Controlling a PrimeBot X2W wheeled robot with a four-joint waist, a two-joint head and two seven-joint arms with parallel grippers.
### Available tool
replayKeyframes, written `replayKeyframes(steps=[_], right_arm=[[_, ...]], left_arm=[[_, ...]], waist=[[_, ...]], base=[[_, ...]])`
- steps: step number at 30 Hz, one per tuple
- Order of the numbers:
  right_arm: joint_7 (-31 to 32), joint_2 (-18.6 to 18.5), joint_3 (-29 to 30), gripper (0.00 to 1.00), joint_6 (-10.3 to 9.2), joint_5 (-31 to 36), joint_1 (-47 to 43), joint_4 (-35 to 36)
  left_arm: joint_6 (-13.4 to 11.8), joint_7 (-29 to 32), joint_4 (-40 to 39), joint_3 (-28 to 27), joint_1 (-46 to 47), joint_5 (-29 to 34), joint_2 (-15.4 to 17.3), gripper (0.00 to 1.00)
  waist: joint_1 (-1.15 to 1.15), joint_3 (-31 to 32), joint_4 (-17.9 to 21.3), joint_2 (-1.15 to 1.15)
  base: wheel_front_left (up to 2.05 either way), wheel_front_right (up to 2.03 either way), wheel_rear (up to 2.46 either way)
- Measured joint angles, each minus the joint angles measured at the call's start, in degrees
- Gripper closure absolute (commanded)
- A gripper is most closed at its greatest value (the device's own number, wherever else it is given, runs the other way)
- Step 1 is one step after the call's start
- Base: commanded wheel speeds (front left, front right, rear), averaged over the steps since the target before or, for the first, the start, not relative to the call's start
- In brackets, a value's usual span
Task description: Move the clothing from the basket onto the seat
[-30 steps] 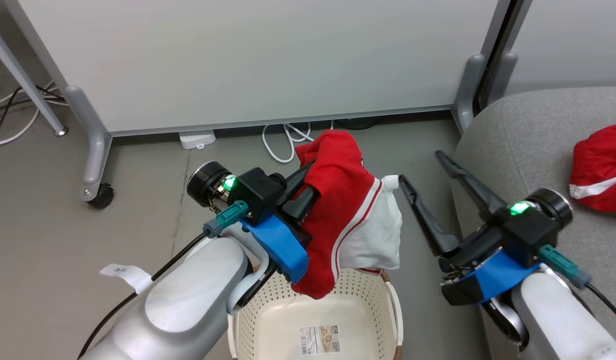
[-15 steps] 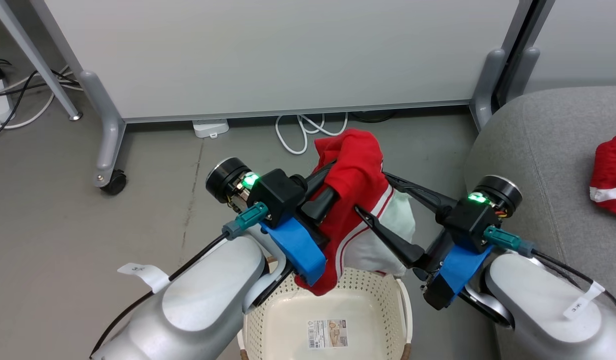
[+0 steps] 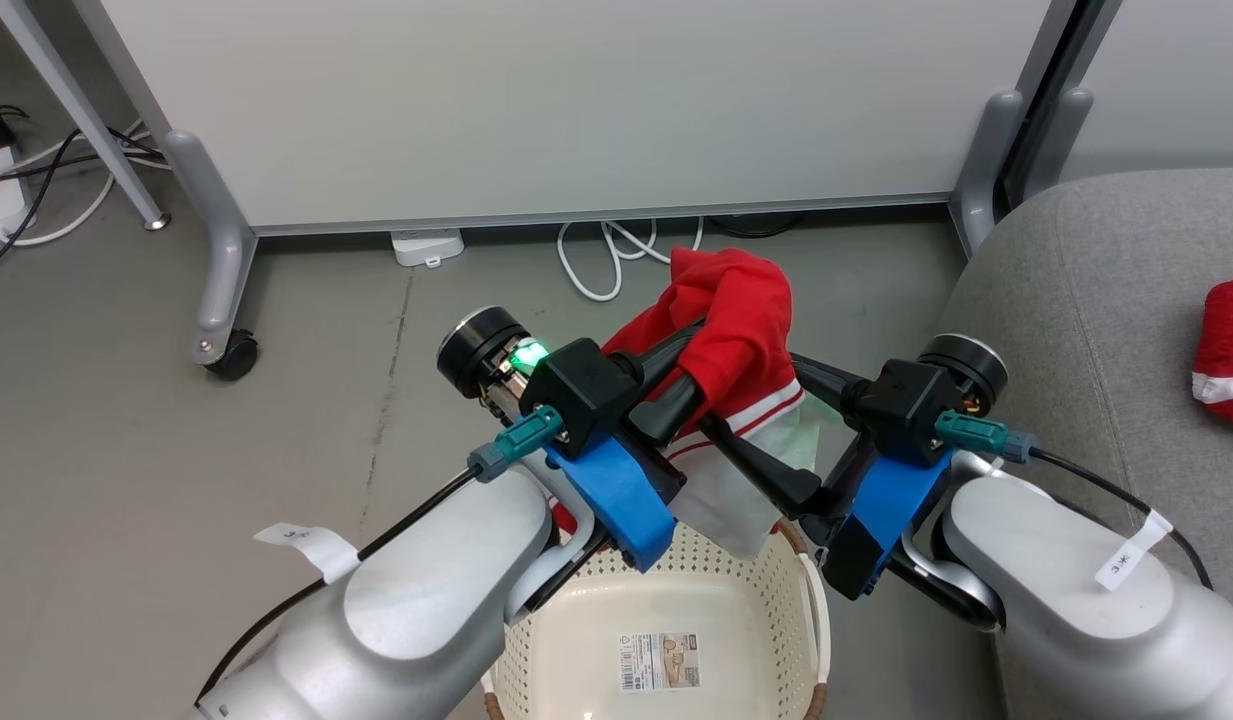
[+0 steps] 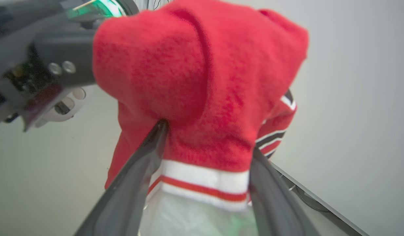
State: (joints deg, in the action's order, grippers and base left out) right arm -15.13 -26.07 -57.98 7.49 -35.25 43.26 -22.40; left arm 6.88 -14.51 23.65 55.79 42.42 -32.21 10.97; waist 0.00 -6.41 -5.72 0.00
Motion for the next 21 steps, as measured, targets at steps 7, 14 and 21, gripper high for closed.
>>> replayKeyframes(steps=[7,14,21], right_arm=[[0.0,0.7,-0.1,1.0,0.0,-1.1,0.0,-1.1],[0.0,0.9,0.8,1.0,0.0,-1.1,-0.5,-1.0],[0.0,1.0,2.3,1.0,0.0,-1.1,-1.5,-0.8]], left_arm=[[0.1,-0.2,0.2,0.2,0.0,0.0,0.0,1.0],[0.2,-0.3,0.3,0.2,0.0,-0.1,0.1,1.0],[0.2,-0.4,0.6,0.2,0.0,0.0,0.5,1.0]], waist=[[0.0,0.2,0.0,0.0],[0.0,0.5,0.2,0.0],[0.0,0.5,0.4,0.0]], base=[[0.0,0.0,0.0],[0.0,0.0,0.0],[0.0,0.0,0.0]])
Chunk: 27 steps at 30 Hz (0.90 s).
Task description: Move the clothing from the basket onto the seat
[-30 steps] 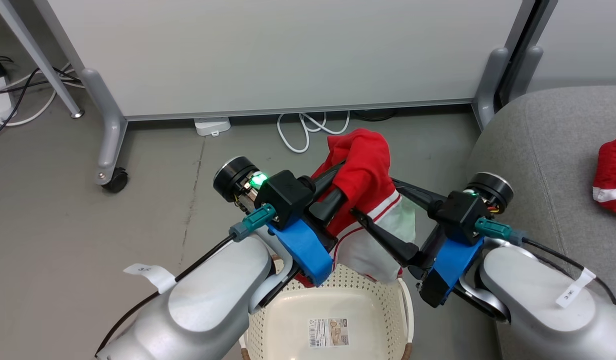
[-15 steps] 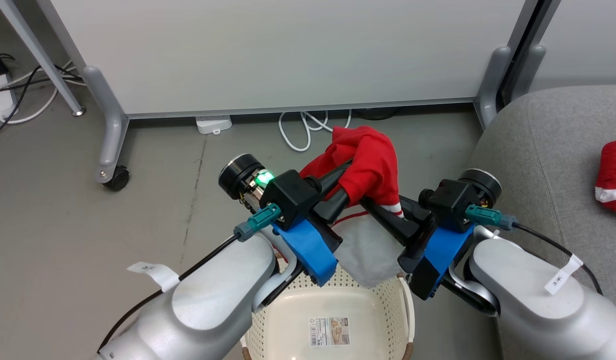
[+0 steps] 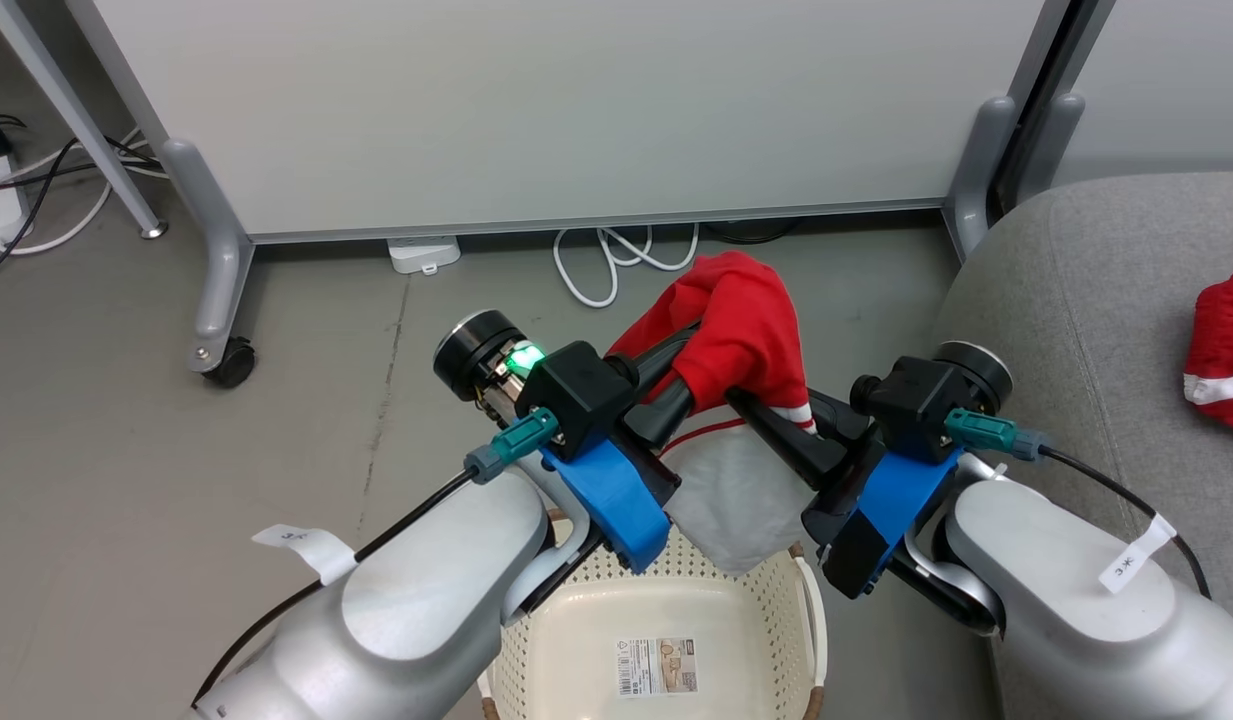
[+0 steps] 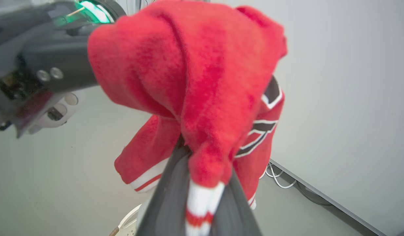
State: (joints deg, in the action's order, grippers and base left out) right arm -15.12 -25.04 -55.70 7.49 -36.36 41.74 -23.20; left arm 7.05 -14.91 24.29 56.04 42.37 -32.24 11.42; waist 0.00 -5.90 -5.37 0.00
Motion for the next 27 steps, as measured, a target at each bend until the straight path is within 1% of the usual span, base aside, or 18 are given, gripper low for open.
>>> replayKeyframes(steps=[1,2,3,9,18,27], right_arm=[[0.0,0.0,0.2,1.0,0.0,0.0,-0.1,0.1],[0.0,0.1,0.6,1.0,0.0,0.0,-0.4,0.1],[0.0,0.1,0.9,1.0,0.0,0.0,-0.6,0.2],[0.0,0.2,3.0,1.0,0.0,0.5,-2.0,0.6],[0.0,0.1,8.1,1.0,0.0,1.7,-5.1,1.5],[0.0,0.4,14.8,1.0,0.0,3.7,-8.4,2.7]], left_arm=[[0.0,0.0,0.1,0.0,0.0,0.0,0.0,0.91],[-0.2,0.0,0.1,-0.1,-0.1,0.0,0.1,0.16],[-0.3,0.0,0.3,-0.1,-0.2,0.0,0.1,0.0],[-0.9,-0.1,0.7,-0.2,-1.3,0.4,0.6,0.0],[-1.2,-0.1,0.6,-0.9,-3.4,0.7,1.8,0.0],[-2.0,-0.1,-0.7,-2.2,-5.1,1.5,2.8,0.0]], waist=[[0.0,0.0,0.0,0.0],[0.0,0.0,0.0,0.0],[0.0,0.0,0.0,0.0],[0.0,0.3,0.1,0.0],[0.0,0.4,0.5,0.0],[0.0,-0.7,3.0,0.0]], base=[[0.0,0.0,0.0],[0.0,0.0,0.0],[0.0,0.0,0.0],[0.0,0.0,0.0],[0.0,0.0,0.0],[0.0,0.0,0.0]])
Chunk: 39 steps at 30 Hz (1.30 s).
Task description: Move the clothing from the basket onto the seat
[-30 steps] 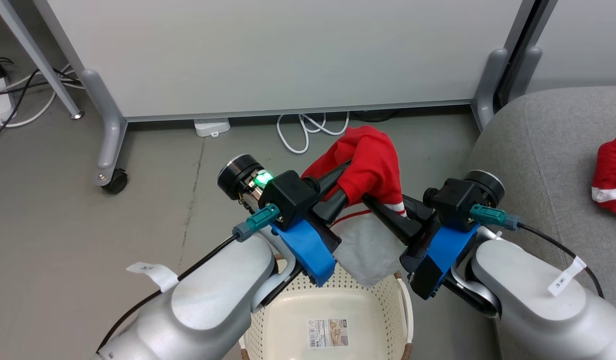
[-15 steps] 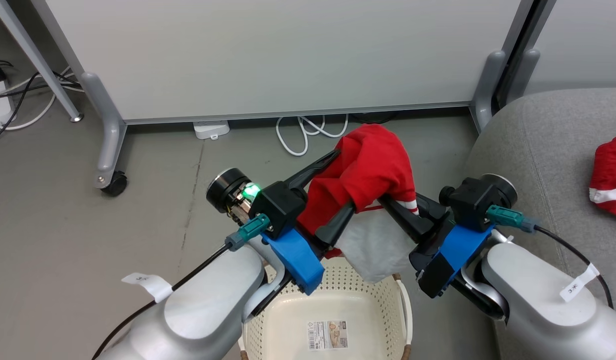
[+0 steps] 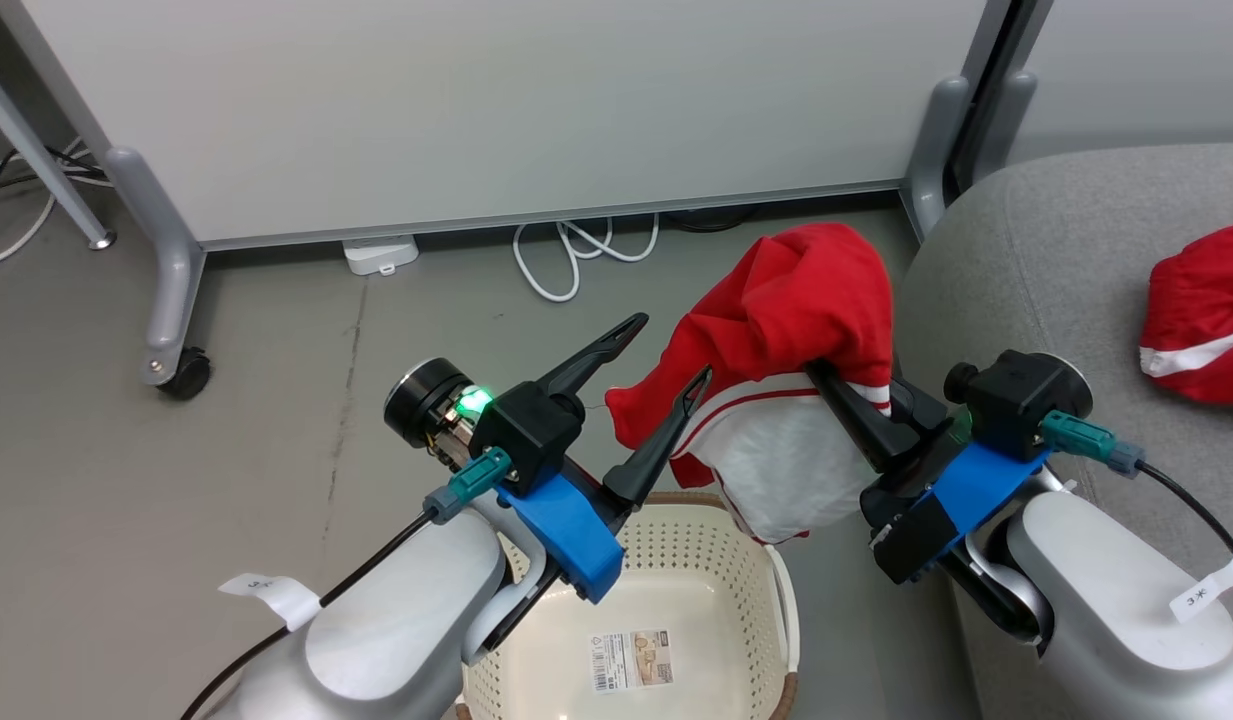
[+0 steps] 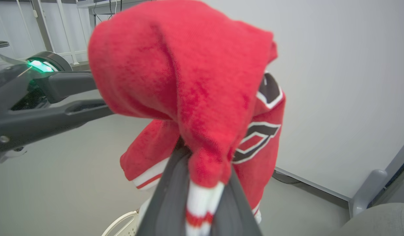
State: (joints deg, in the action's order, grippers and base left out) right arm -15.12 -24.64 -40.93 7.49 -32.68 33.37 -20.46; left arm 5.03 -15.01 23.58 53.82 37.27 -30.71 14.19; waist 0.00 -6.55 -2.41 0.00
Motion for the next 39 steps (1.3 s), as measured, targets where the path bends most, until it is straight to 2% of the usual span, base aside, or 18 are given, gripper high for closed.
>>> replayKeyframes(steps=[12,39], right_arm=[[0.0,1.5,8.6,1.0,0.0,2.9,-4.7,2.1],[0.0,6.0,21.5,1.0,-0.01,6.9,-12.3,7.0]], left_arm=[[-0.5,-0.1,-2.4,-2.0,-1.7,2.1,0.6,0.0],[0.9,-0.1,-1.7,-1.1,-1.9,5.1,-1.1,0.0]], waist=[[0.0,-1.7,5.8,0.0],[0.0,-5.6,19.3,0.0]], base=[[0.0,0.0,0.0],[0.0,0.0,0.0]])
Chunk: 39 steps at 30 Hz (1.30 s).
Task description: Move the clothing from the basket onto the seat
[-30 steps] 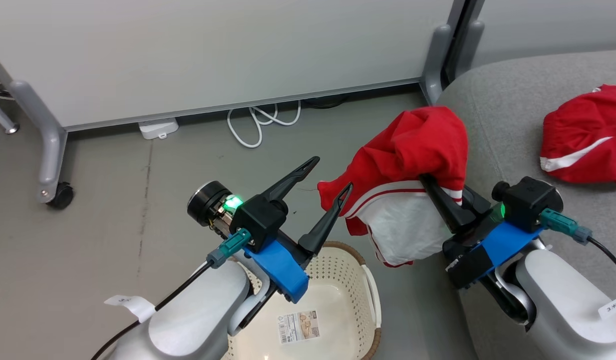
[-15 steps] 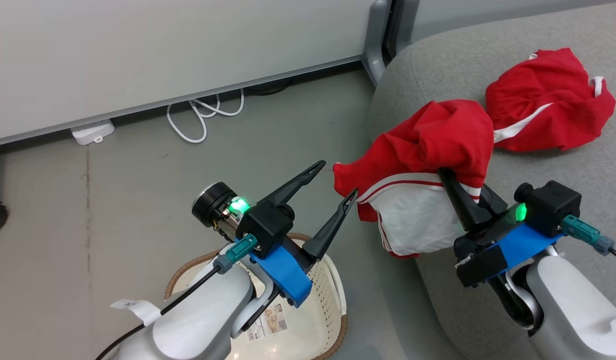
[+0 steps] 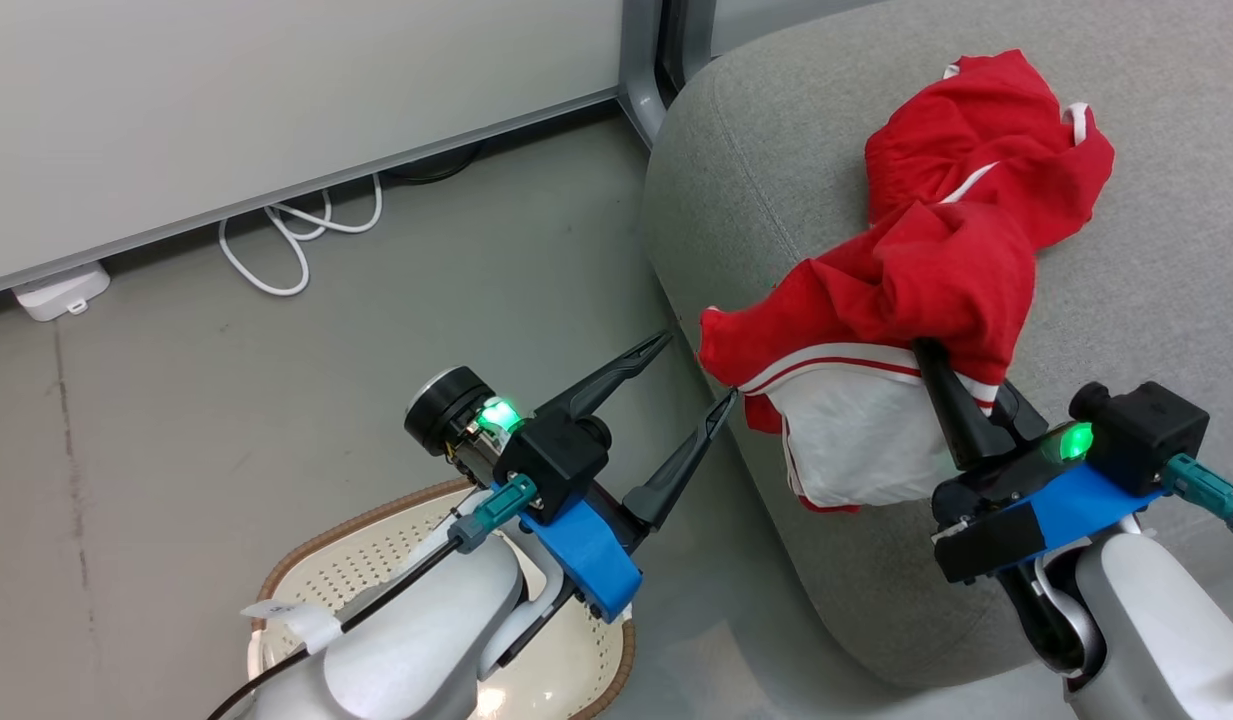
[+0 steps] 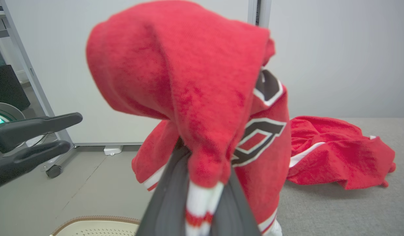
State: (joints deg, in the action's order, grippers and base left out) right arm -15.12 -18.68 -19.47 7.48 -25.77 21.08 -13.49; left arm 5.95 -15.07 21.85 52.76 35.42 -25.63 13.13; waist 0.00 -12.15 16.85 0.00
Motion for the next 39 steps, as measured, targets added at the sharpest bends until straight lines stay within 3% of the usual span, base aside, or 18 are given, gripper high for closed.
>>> replayKeyframes(steps=[12,22,31,39], right_arm=[[0.0,0.9,4.4,1.0,0.01,2.0,-0.7,2.7],[0.0,-0.6,12.6,1.0,0.01,5.1,12.0,6.0],[0.0,-6.4,23.9,1.0,0.01,6.2,26.4,5.5],[0.0,-12.1,30.6,1.0,0.01,4.6,31.5,-0.8]], left_arm=[[0.3,0.0,0.0,-0.4,0.9,0.8,-0.4,0.0],[0.4,0.1,-0.4,-0.4,4.6,2.5,0.2,0.0],[0.7,1.4,-1.6,0.3,10.1,4.7,2.0,0.0],[0.9,2.1,-2.9,1.1,13.3,5.8,3.1,0.0]], waist=[[0.0,-1.6,0.4,0.0],[0.0,-7.9,-0.6,0.0],[0.0,-17.9,-1.3,0.0],[-0.01,-25.8,-1.7,0.0]], base=[[0.0,0.0,0.0],[0.0,0.0,0.0],[0.0,0.0,0.0],[0.0,0.0,0.0]])
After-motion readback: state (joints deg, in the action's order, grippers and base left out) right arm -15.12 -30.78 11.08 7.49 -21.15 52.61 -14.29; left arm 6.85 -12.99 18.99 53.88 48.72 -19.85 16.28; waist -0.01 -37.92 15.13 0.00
